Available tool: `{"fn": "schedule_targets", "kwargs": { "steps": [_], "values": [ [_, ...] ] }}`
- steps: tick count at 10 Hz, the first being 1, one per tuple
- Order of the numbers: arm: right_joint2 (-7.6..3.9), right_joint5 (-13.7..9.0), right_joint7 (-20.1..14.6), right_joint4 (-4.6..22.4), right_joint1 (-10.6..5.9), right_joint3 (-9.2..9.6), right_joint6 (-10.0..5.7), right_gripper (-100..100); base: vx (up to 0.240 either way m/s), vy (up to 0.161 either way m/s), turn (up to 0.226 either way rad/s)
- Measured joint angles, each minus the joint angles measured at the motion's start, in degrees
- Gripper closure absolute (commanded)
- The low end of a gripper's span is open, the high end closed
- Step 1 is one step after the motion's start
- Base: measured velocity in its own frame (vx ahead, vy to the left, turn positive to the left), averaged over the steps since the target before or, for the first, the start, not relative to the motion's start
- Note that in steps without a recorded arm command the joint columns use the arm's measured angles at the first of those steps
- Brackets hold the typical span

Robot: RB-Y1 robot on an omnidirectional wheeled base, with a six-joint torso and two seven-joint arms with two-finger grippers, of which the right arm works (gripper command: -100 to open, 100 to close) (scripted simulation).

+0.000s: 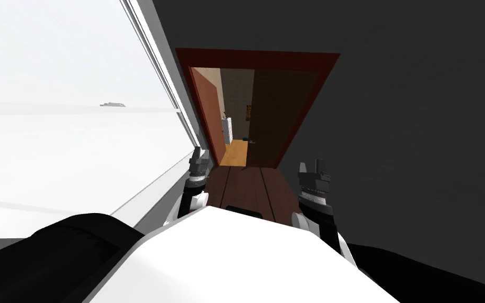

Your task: Push the door open

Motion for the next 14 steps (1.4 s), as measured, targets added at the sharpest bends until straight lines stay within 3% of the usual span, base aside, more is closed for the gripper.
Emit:
{"fn": "schedule_targets", "kwargs": {
  "steps": [5,14],
  "values": [
    [-1.41,0.06,-0.24,4.58,-1.80,2.27,-1.04,-100,0.179,0.025,-0.075],
    [-3.69,0.15,-0.91,15.48,-5.88,7.47,-3.74,-100,0.146,0.039,-0.091]
  ]
}}
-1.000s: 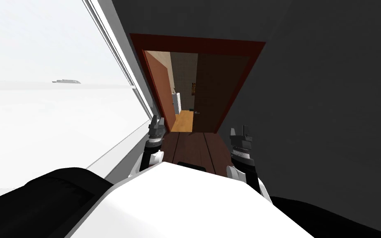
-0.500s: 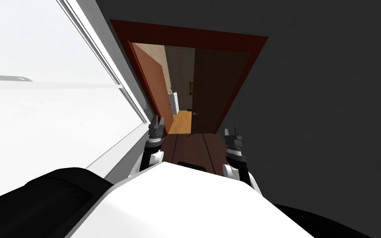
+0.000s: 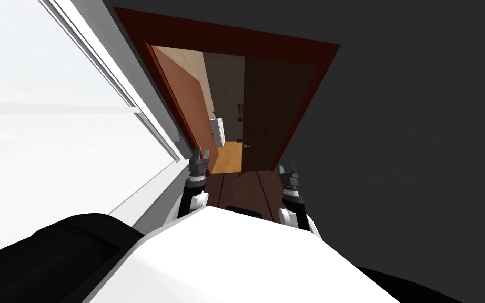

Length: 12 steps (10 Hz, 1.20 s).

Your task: Push the door open

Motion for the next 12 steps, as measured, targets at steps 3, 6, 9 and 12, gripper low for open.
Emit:
{"fn": "schedule_targets", "kwargs": {
  "steps": [3,6,9,12],
  "values": [
    [-0.62,0.06,-0.18,3.69,-1.19,1.94,-1.06,-100,0.120,0.035,-0.071],
    [-1.15,0.04,-0.47,6.64,-2.44,3.32,-1.63,-100,0.101,0.033,-0.075],
    [-1.67,0.00,-0.75,9.84,-3.85,4.65,-2.27,-100,0.079,0.042,-0.076],
    [-1.85,0.16,-0.76,12.96,-4.77,6.46,-3.21,-100,0.099,0.041,-0.077]
  ]
}}
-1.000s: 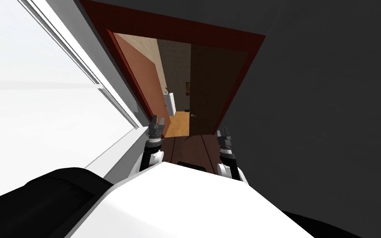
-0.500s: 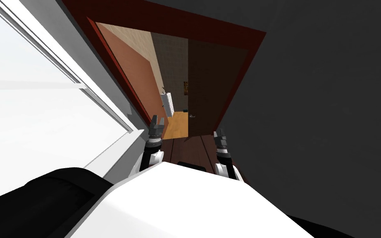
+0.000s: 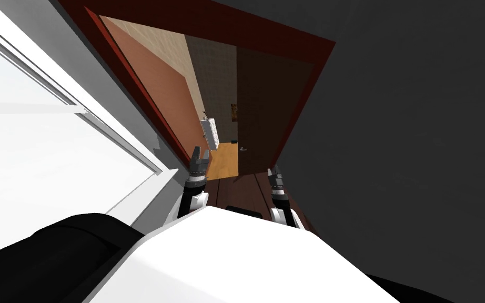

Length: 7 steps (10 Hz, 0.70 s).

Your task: Push the door open

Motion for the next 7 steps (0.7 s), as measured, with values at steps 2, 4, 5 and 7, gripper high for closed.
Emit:
{"fn": "schedule_targets", "kwargs": {
  "steps": [2,4,5,7],
  "values": [
    [-0.55,-0.10,-0.33,2.03,-0.81,0.87,-0.45,-100,0.097,0.047,-0.078],
    [-0.46,0.05,-0.29,4.18,-1.75,2.09,-0.82,-100,0.083,0.044,-0.084],
    [-0.57,0.03,-0.33,5.49,-2.50,2.54,-0.96,-100,0.089,0.041,-0.092],
    [-1.04,-0.01,-0.60,7.79,-3.00,3.57,-1.95,-100,0.087,0.038,-0.077]
  ]
}}
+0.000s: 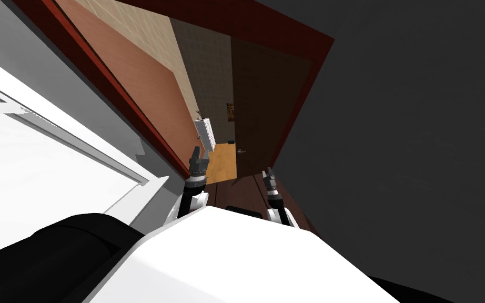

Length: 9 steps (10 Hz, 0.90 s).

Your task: Push the door open

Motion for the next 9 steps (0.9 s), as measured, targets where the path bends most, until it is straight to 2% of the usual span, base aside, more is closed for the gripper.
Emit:
{"fn": "schedule_targets", "kwargs": {
  "steps": [3,9],
  "values": [
    [-0.38,0.07,-0.22,2.71,-1.00,1.72,-0.42,-100,0.092,0.051,-0.079],
    [-0.78,0.15,-0.46,10.11,-3.81,4.92,-2.44,-100,0.090,0.052,-0.081]
  ]
}}
